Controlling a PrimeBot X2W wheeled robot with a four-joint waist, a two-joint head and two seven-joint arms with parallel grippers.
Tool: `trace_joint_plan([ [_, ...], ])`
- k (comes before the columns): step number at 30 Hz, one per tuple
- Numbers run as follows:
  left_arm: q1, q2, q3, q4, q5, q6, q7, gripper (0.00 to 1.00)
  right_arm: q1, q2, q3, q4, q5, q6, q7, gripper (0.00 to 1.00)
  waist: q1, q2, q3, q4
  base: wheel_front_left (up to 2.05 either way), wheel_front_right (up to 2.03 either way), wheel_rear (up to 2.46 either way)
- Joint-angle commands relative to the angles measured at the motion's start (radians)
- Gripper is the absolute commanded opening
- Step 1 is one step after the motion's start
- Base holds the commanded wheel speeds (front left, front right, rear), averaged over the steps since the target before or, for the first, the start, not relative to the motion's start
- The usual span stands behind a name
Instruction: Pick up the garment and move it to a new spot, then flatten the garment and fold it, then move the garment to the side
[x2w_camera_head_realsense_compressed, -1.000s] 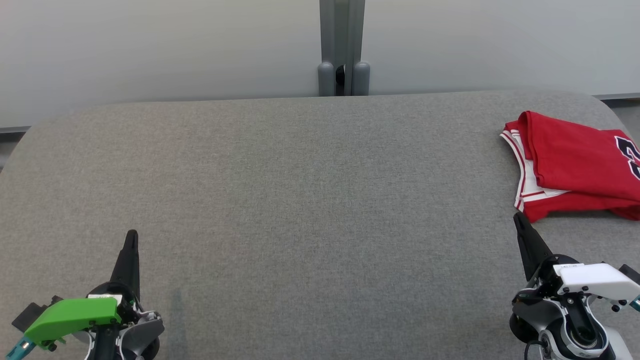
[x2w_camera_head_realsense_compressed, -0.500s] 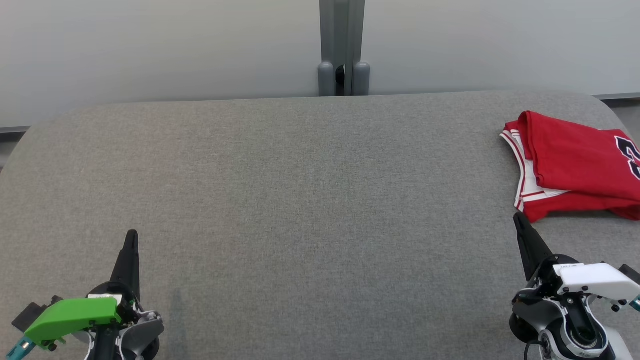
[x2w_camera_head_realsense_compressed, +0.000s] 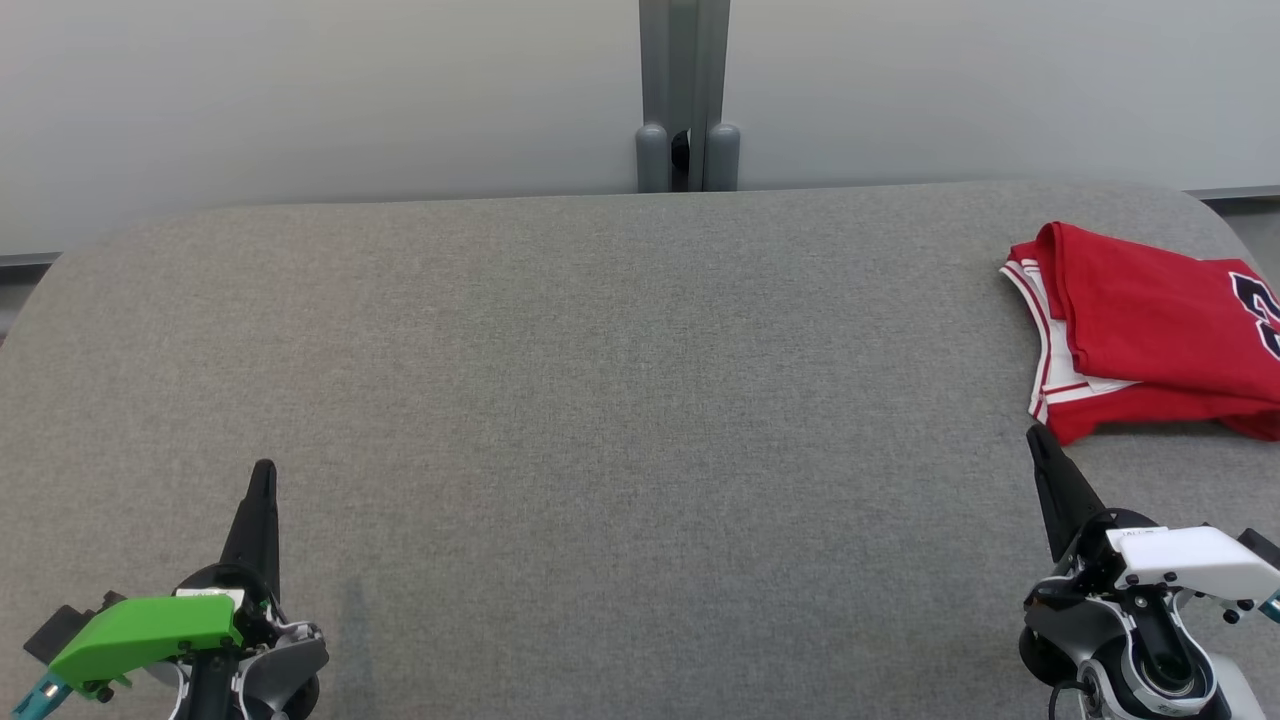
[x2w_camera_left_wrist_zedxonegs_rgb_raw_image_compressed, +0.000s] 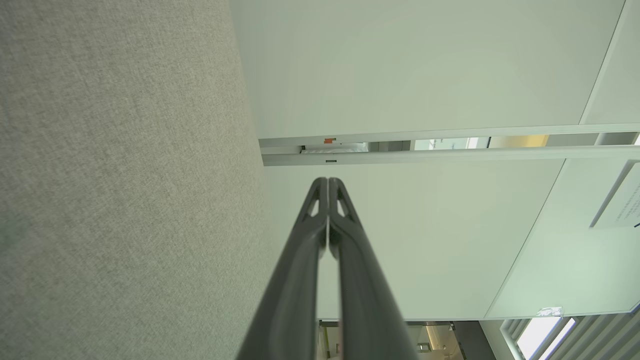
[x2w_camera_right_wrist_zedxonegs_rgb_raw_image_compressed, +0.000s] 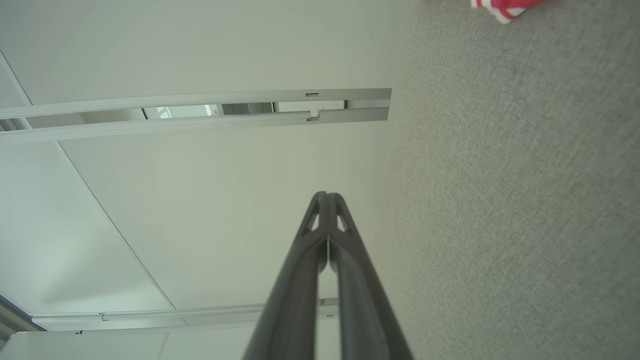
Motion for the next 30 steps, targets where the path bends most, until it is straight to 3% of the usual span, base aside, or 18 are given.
trace_joint_plan([
  [1, -0.01, 0.0, 0.002, -0.002, -0.002, -0.006, 0.003, 0.0, -0.006, -0.004, -0.001, 0.002, 0.007, 0.0, 0.002, 0.0, -0.0001, 0.0, 0.0, 0.0, 0.0, 0.0, 0.0],
  [30, -0.01, 0.0, 0.002, -0.002, -0.003, -0.006, 0.003, 0.0, -0.006, -0.004, -0.001, 0.002, 0.007, 0.0, 0.002, 0.0, -0.0001, 0.0, 0.0, 0.0, 0.0, 0.0, 0.0],
])
